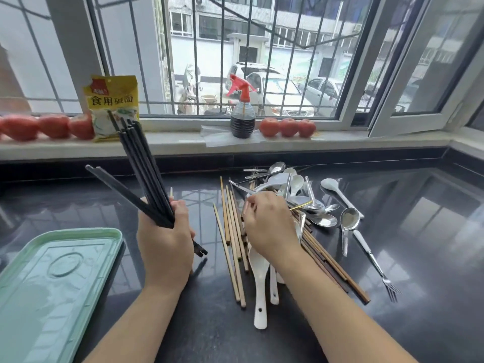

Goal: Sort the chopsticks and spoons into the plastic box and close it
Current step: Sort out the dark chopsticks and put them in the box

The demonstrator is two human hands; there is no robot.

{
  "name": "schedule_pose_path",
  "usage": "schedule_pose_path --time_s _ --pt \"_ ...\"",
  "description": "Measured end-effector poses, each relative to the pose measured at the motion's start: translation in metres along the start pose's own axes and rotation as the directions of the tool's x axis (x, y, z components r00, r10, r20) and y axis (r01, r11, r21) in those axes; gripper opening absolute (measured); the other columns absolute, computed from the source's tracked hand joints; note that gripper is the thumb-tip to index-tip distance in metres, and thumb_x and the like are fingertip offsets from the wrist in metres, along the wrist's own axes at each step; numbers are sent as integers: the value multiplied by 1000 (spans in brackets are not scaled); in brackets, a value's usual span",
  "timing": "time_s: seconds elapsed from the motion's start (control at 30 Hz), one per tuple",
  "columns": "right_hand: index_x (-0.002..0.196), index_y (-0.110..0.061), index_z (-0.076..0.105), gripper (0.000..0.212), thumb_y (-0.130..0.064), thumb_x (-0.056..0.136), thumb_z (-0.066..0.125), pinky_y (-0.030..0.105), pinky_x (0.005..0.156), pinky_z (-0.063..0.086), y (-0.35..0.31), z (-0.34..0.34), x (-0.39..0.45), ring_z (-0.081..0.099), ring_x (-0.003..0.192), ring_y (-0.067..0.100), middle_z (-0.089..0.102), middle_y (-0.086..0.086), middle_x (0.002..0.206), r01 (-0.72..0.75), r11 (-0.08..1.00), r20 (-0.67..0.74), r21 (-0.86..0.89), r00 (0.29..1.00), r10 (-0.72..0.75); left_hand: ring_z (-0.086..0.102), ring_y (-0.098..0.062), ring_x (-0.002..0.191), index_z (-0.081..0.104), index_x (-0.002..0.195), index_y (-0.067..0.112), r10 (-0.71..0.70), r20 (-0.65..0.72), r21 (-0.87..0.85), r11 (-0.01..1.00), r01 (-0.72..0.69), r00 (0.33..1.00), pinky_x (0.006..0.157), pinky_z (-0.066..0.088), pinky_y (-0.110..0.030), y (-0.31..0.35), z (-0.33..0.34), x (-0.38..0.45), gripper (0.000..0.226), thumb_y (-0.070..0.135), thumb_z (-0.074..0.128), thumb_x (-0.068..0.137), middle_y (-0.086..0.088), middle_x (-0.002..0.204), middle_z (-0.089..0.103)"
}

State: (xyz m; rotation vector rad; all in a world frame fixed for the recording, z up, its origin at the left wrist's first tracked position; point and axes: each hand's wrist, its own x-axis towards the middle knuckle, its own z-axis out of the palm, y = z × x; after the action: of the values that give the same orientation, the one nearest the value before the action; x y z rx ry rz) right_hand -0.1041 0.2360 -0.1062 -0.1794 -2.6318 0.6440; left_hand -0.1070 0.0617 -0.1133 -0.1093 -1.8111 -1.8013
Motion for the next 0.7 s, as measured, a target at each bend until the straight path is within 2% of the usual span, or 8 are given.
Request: schedule_pose_path --time_s 0.07,0.1,0.17,0.23,0.37,0.53,0.6,0.7 --pt "138 -17 54 44 -39 102 40 44 116 31 16 -1 35 39 136 24 51 2 142 21 978 164 -209 986 14 54 -28 52 51 85 28 68 10 92 993 -69 998 53 50 -47 -3 10 14 20 24 63 101 -9 63 54" --pt "145 -18 47 52 -45 102 38 47 120 25 23 1 51 32 144 26 44 3 151 43 957 219 -285 975 22 50 -24 52 51 83 22 99 26 138 985 -102 995 54 47 -44 -3 17 19 21 21 64 100 -9 62 50" --pt "155 -22 34 63 -55 101 33 49 124 15 38 6 79 17 153 29 29 3 163 81 927 317 -365 948 42 45 -25 57 50 82 9 129 38 183 974 -134 991 51 40 -28 -5 31 22 22 12 65 98 -10 60 46" --pt "158 -26 28 70 -64 99 27 52 124 12 53 10 97 12 154 30 23 2 167 116 906 394 -407 917 59 46 -23 59 50 81 7 105 49 193 975 -112 993 51 38 -24 -10 40 21 22 6 66 96 -10 60 46" --pt "158 -31 26 69 -67 99 25 53 123 15 75 -1 98 19 153 27 21 1 167 182 894 475 -410 879 38 45 -13 52 49 79 12 7 115 217 976 -32 993 46 39 -23 -24 46 23 24 9 67 94 -5 61 47" --pt "158 -44 14 70 -72 95 28 50 124 12 107 -33 78 10 154 23 14 -1 168 227 889 587 -397 808 56 37 -11 51 49 85 0 -59 131 181 983 35 990 46 37 -20 -26 47 30 21 8 65 95 -7 65 43" --pt "156 -50 15 64 -65 97 36 51 124 13 122 -48 74 11 154 23 19 0 167 182 906 612 -382 785 101 38 -10 52 49 85 -2 -53 126 186 982 29 991 48 38 -17 -25 47 29 22 8 65 96 -7 65 43" --pt "155 -51 26 57 -36 104 47 46 123 17 128 -75 70 20 150 26 30 5 161 160 916 627 -368 770 117 40 -9 53 49 84 -2 -41 141 181 983 15 989 49 38 -14 -21 47 26 22 7 65 96 -6 65 43"
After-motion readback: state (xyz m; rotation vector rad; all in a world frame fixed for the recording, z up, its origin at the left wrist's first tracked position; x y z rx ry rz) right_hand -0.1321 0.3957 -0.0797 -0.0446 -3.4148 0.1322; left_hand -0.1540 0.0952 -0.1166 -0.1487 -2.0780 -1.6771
